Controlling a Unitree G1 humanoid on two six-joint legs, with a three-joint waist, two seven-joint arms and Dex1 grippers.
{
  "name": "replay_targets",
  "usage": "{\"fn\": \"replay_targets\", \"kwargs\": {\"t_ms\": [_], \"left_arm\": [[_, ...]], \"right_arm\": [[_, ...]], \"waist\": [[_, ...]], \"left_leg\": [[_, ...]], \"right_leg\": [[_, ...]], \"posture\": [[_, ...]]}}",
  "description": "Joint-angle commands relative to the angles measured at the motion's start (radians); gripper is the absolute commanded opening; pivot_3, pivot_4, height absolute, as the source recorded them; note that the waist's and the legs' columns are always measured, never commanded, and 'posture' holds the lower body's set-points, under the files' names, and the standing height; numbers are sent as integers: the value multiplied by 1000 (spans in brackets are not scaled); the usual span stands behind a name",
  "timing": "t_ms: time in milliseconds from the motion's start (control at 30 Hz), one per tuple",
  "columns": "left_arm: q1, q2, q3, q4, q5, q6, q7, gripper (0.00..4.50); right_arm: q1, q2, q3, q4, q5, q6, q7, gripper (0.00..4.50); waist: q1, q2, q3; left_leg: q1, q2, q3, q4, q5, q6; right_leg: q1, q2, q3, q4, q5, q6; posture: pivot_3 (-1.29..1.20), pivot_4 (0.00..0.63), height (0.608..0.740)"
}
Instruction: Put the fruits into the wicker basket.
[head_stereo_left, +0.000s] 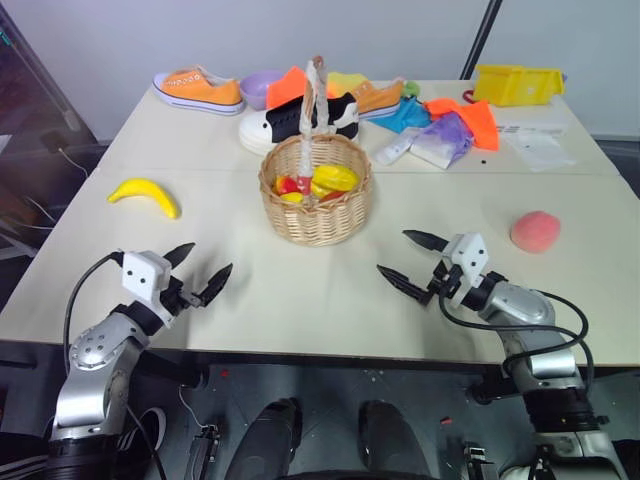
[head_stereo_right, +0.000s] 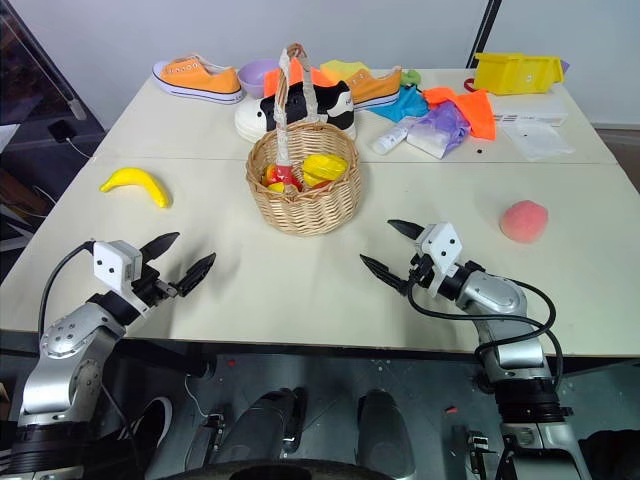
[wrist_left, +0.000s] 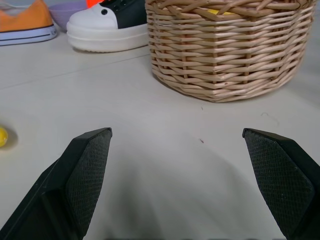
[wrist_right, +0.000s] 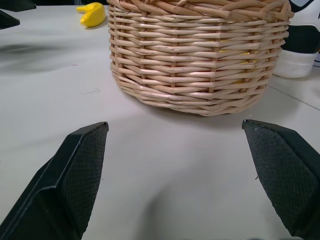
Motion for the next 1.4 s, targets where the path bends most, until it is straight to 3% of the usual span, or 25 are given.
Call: {"fn": "replay_targets", "kwargs": {"t_ms": [33, 1100, 1233, 1400], "left_arm": [[-13, 11, -1, -21, -7, 9, -6, 4500], [-22, 2, -26, -29, -23, -83, -79, 4500], [-18, 9, -39, -52, -46, -66, -112, 4500], [0, 6, -49, -65, -37, -75, -128, 4500]], "right_arm": [[0, -6, -13, -25, 4, -17, -4, 4469], [-3, 1, -17, -14, 4, -35, -23, 4469], [30, 2, -63, -23, 11, -42, -69, 4469], [146, 34, -247, -105, -14, -128, -274, 4469]], "waist": [[0, 0, 0], [0, 0, 0], [0, 0, 0], [15, 0, 0]], "left_leg": [[0, 0, 0, 0, 0, 0], [0, 0, 0, 0, 0, 0], [0, 0, 0, 0, 0, 0], [0, 0, 0, 0, 0, 0]], "right_leg": [[0, 0, 0, 0, 0, 0], [0, 0, 0, 0, 0, 0], [0, 0, 0, 0, 0, 0], [0, -1, 0, -1, -1, -1]], "posture": [[0, 150, 740], [0, 150, 740], [0, 150, 740], [0, 150, 740]]}}
